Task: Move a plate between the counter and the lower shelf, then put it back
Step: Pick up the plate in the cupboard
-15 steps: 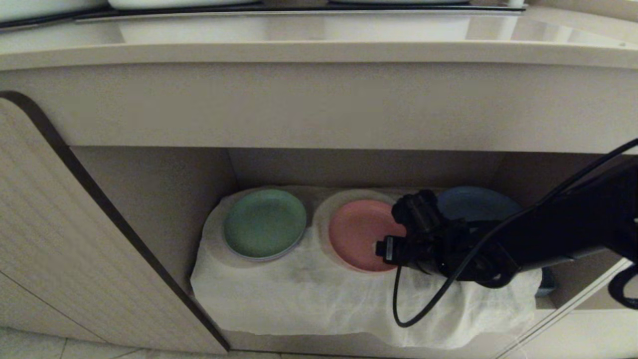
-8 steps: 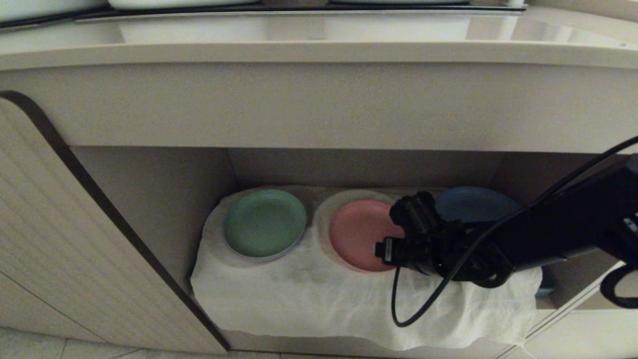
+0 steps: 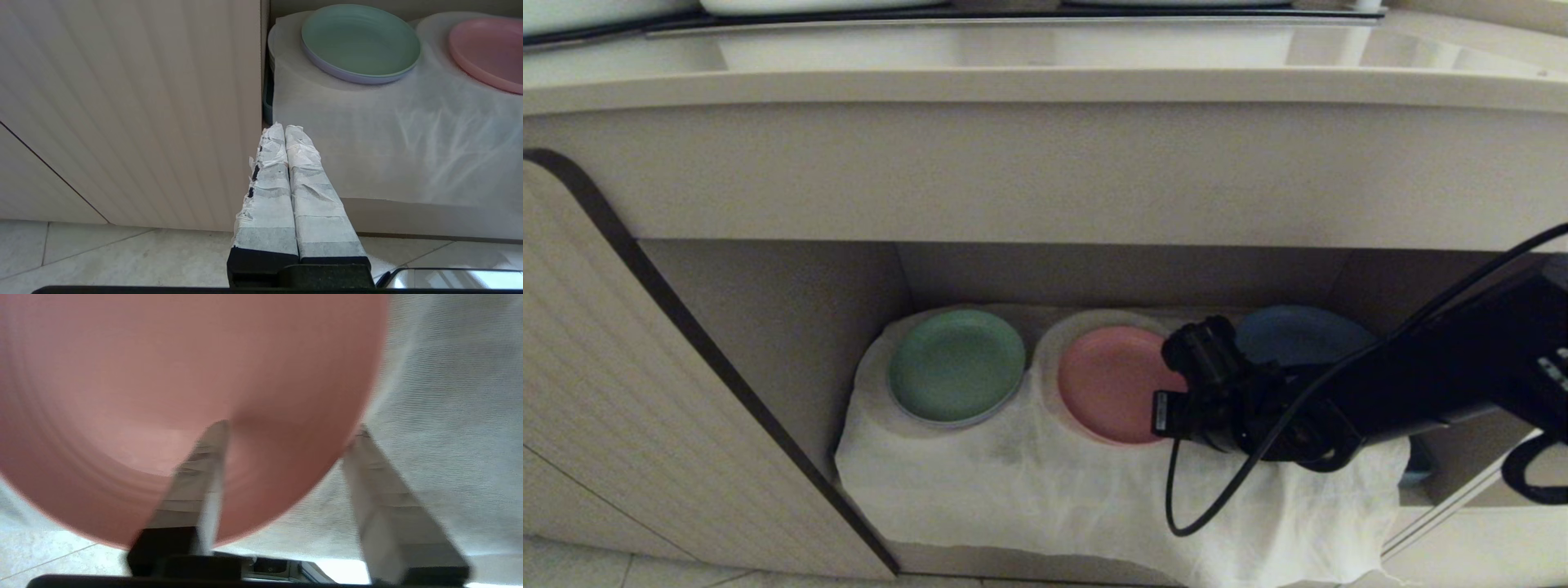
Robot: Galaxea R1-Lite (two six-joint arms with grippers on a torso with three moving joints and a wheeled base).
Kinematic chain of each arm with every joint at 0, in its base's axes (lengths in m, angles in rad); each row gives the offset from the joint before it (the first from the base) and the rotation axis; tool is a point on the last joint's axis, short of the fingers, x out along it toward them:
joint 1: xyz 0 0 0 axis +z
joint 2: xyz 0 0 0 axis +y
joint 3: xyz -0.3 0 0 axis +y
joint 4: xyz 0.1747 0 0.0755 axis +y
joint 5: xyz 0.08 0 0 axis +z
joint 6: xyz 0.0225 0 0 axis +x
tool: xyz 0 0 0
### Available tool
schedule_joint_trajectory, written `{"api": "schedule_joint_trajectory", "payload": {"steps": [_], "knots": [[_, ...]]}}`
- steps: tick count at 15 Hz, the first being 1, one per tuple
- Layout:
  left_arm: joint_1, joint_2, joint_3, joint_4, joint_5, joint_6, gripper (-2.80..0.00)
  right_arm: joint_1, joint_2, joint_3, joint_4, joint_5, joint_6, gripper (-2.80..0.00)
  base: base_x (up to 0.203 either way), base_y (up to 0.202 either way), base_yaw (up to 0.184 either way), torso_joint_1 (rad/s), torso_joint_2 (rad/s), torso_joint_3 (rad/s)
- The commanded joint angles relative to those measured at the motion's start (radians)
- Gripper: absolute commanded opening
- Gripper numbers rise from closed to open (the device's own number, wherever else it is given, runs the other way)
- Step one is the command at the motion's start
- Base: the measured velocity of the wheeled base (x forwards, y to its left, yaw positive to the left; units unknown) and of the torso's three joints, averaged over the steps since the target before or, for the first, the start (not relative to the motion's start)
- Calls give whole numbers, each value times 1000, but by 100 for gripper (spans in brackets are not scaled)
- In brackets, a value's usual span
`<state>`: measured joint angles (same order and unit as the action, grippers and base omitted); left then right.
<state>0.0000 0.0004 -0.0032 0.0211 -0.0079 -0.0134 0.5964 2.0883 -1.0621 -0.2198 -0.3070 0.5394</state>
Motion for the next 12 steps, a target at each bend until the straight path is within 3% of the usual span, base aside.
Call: {"api": "schedule_joint_trajectory", "payload": {"steps": [1, 12], "knots": [[0, 0, 0, 0, 0, 0, -280, 2, -1, -1, -4, 0, 2, -280, 0, 0, 0, 0, 0, 0], [0, 0, 0, 0, 0, 0, -280, 2, -11, 9, 0, -1, 2, -280, 0, 0, 0, 0, 0, 0]]}}
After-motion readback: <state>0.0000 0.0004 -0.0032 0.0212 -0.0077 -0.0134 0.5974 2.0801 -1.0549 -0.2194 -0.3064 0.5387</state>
